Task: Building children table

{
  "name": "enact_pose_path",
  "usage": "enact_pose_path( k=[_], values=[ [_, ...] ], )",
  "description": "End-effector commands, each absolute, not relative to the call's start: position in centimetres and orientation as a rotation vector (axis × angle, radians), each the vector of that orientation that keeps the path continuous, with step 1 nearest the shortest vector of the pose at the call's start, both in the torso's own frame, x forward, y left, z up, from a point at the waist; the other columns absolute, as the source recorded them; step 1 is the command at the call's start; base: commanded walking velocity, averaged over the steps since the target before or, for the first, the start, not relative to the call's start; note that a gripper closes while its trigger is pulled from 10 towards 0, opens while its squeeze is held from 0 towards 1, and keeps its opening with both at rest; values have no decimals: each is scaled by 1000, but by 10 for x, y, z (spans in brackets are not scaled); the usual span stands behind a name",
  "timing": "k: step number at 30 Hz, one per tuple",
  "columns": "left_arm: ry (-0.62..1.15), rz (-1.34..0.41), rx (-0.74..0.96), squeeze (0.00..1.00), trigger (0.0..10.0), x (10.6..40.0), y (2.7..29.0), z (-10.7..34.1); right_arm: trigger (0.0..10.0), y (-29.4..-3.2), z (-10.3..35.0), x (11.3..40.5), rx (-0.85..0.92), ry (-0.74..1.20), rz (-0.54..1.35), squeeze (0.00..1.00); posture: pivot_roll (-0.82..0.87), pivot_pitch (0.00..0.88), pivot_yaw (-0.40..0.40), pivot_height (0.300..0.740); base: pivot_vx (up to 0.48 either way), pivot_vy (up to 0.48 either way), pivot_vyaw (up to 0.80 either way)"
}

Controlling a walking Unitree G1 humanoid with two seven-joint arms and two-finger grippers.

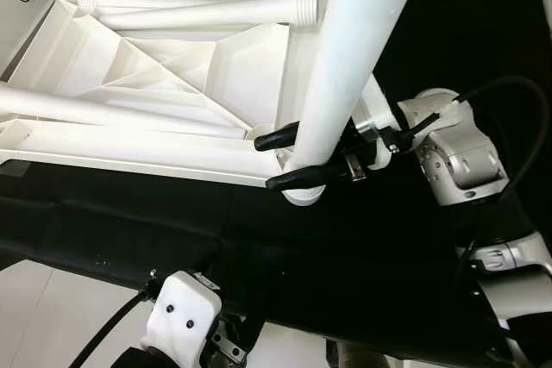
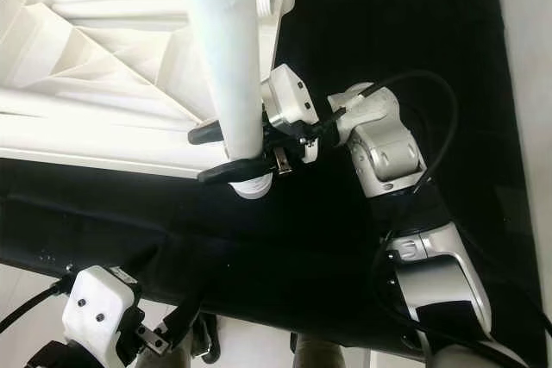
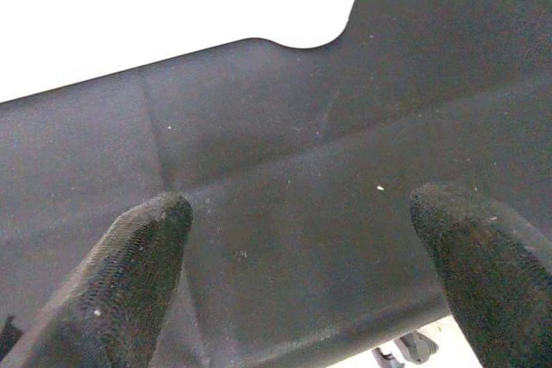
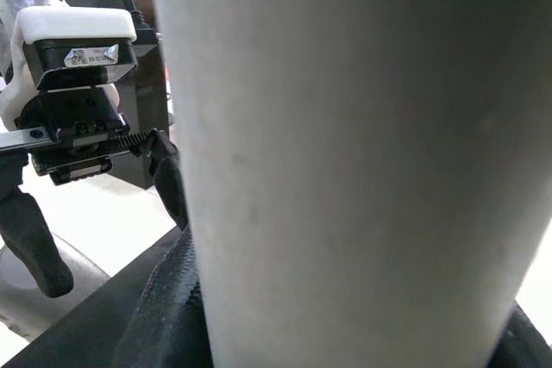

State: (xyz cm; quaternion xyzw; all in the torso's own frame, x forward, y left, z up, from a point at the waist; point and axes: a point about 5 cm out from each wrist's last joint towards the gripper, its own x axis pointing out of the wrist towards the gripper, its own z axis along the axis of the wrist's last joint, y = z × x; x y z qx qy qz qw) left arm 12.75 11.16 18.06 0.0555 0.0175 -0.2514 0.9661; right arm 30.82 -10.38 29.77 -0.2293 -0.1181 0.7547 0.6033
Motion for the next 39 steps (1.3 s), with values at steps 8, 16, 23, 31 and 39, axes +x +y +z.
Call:
enact_pose_path(
  k=[8,16,23,31,39],
  values=[
    [55,-508,98,0,10000,126,111,177,10000,-96,262,315,-504,-19,1770,0,93,429,53,740,0,0,0],
    [52,-504,97,0,10000,128,110,177,10000,-93,264,322,-461,16,1713,0,88,430,50,740,0,0,0],
    [50,-505,97,0,10000,129,110,176,10000,-95,265,318,-441,32,1758,0,86,429,49,740,0,0,0],
    [47,-502,98,0,10000,130,110,177,10000,-94,263,318,-443,54,1752,0,83,427,46,740,0,0,0],
    [45,-498,96,0,10000,131,110,176,10000,-97,257,337,-363,23,1345,0,73,427,46,740,0,0,0]
  ],
)
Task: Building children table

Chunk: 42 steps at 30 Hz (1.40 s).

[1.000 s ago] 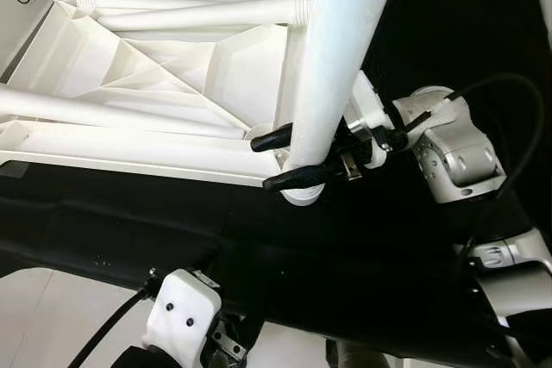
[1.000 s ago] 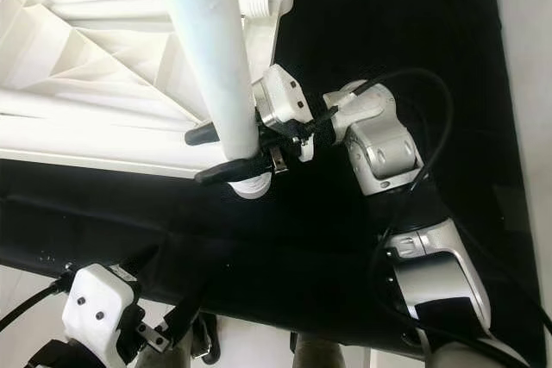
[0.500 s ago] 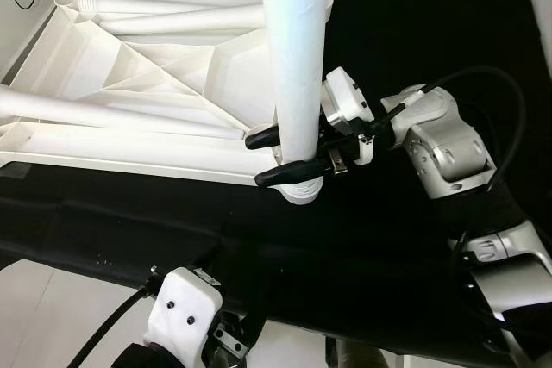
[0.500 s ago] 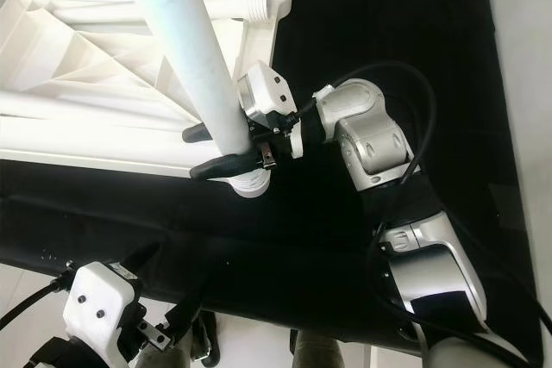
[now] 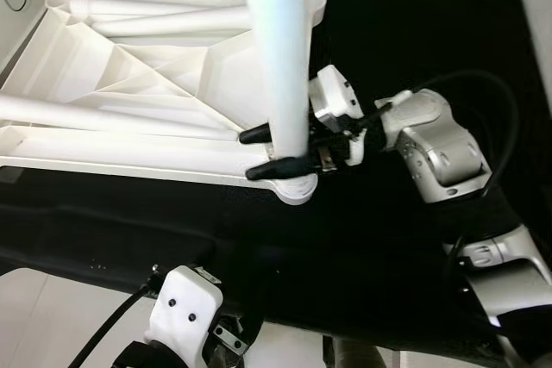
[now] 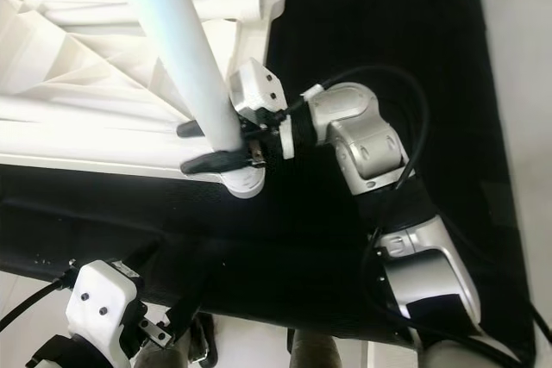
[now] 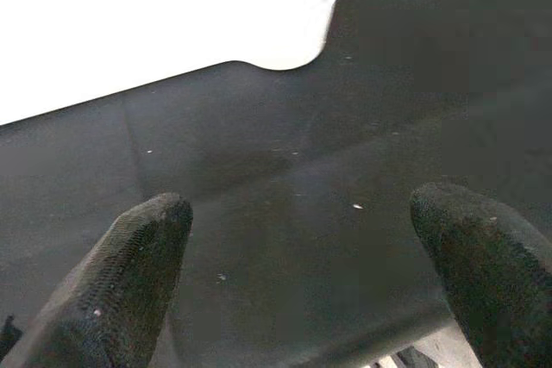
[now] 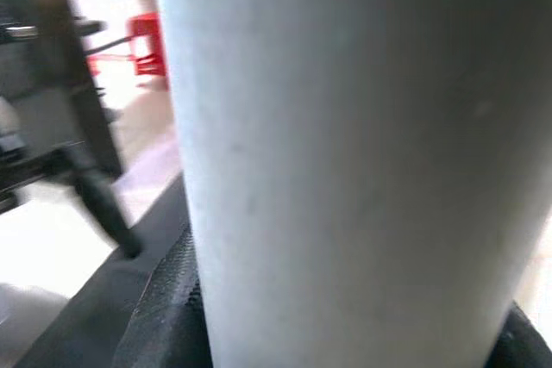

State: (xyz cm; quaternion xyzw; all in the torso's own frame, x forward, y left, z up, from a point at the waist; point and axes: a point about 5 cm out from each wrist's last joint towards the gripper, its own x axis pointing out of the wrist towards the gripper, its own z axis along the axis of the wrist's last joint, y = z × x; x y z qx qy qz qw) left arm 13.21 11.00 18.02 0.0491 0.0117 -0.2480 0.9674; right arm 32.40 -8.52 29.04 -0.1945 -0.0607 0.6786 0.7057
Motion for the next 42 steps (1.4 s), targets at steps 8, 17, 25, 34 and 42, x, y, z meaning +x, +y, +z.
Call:
enact_pose_path(
  k=[8,17,25,34,42],
  values=[
    [44,-500,96,0,10000,132,110,176,10000,-111,261,343,-313,-20,1122,0,65,423,46,740,0,0,0],
    [37,-496,101,0,10000,136,112,174,10000,-125,261,317,-267,-108,880,0,47,407,48,740,0,0,0],
    [30,-495,113,0,10000,143,114,171,10000,-104,237,289,-200,-108,651,0,41,378,58,740,0,0,0],
    [17,-444,138,0,10000,152,122,170,10000,-94,229,275,-177,-130,341,0,53,331,69,740,0,0,0],
    [-29,-347,183,0,10000,169,138,174,10000,-82,213,271,-186,-123,300,0,71,282,78,740,0,0,0]
  ],
)
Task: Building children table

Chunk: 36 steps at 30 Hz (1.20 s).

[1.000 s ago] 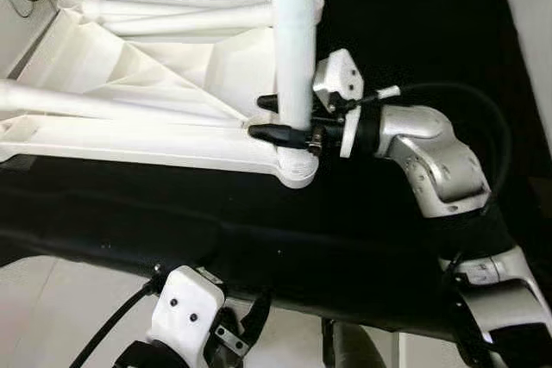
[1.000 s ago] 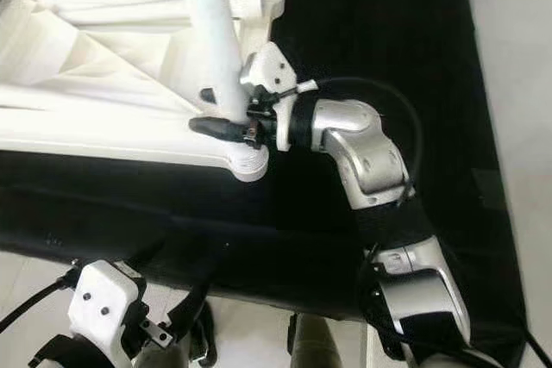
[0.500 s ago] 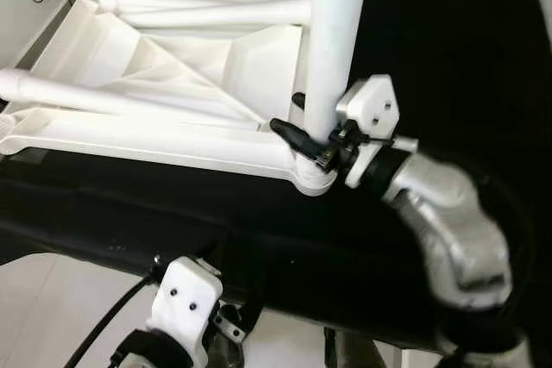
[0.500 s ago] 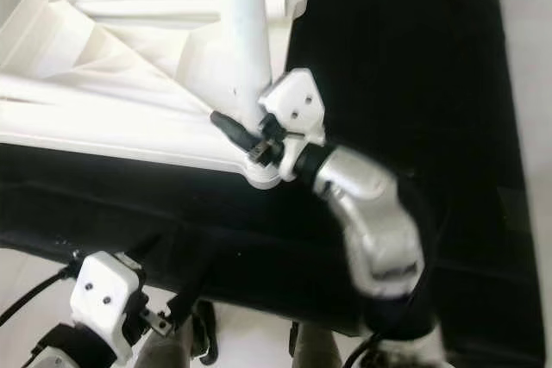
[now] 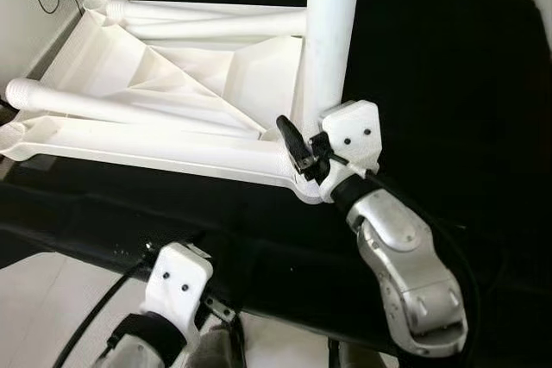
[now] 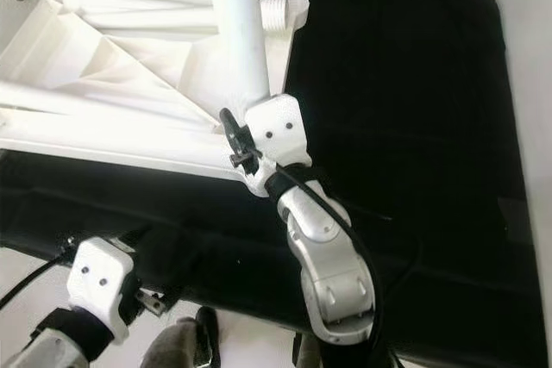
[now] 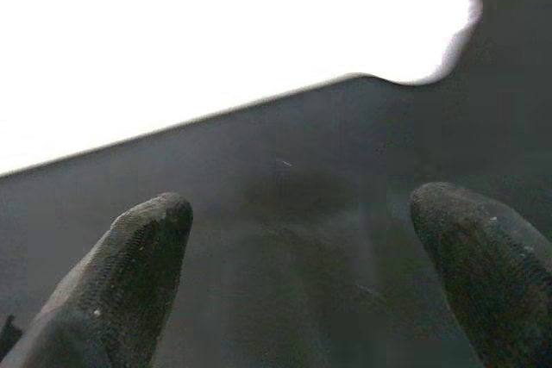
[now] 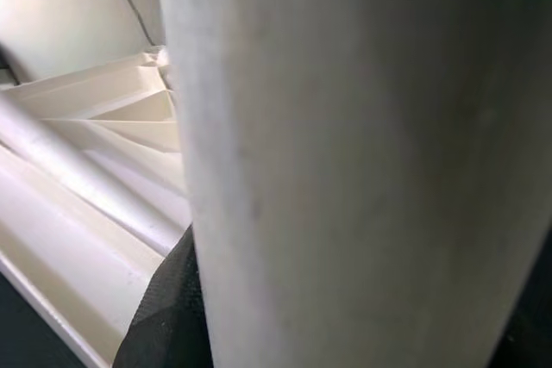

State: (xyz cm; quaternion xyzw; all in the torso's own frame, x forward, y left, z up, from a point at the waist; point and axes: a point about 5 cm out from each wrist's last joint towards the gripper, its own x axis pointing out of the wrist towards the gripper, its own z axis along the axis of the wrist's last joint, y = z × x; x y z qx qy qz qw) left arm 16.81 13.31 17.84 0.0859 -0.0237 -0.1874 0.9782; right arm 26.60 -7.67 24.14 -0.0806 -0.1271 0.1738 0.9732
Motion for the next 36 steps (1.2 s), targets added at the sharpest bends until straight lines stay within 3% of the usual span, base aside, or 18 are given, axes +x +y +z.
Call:
enact_pose_path(
  k=[1,19,27,36],
  values=[
    [-42,-325,188,0,10000,173,142,176,10000,-81,213,271,-192,-125,284,0,72,280,79,740,0,0,0],
    [-279,-283,68,0,10000,218,158,235,10000,-73,209,281,-185,-186,180,0,73,186,93,740,0,0,0],
    [-376,-504,-71,0,10000,228,143,271,10000,-73,212,289,-185,-215,176,0,64,161,97,740,0,0,0],
    [-352,-642,-193,0,10000,245,138,288,10000,-70,217,293,-165,-251,195,0,64,153,102,740,0,0,0]
  ],
)
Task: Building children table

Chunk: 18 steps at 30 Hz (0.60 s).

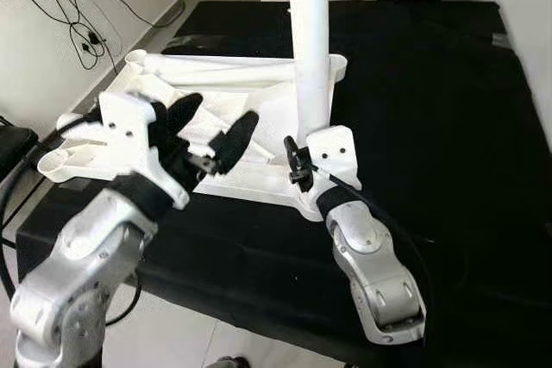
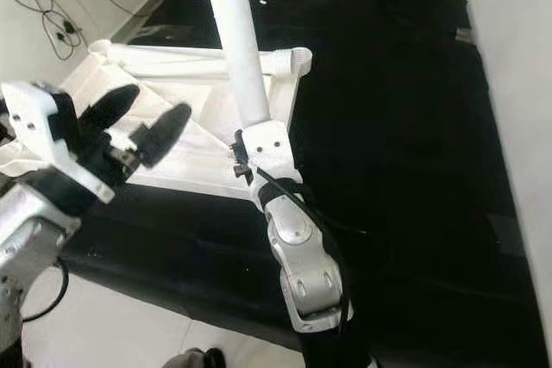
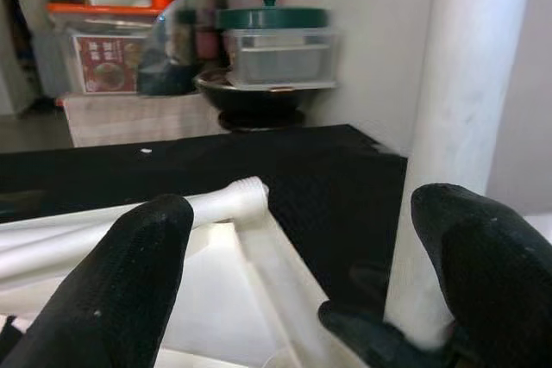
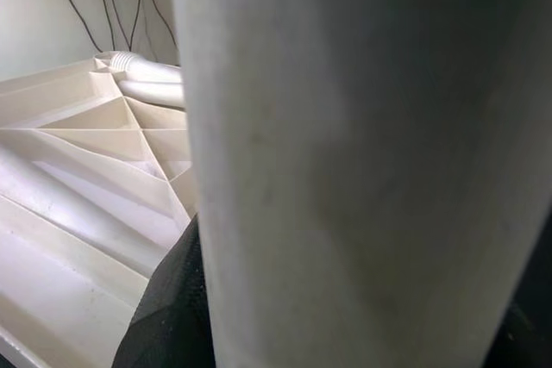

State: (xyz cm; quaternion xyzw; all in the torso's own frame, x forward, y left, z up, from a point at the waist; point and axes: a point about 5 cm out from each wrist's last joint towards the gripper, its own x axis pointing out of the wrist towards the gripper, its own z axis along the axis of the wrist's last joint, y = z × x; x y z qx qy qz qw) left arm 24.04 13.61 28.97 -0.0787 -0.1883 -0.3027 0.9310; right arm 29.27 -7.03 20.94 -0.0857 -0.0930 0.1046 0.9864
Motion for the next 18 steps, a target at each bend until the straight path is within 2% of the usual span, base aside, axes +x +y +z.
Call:
enact_pose_path(
  k=[1,8,18],
  values=[
    [-352,-642,-193,0,10000,245,138,288,10000,-70,217,293,-165,-251,195,0,64,153,102,740,0,0,0],
    [-268,-758,-223,0,10000,258,128,286,10000,-64,221,293,-151,-273,224,0,56,160,107,740,0,0,0],
    [-256,-897,-238,0,10000,271,115,297,10000,-56,223,291,-128,-289,257,0,57,158,110,740,0,0,0]
  ],
)
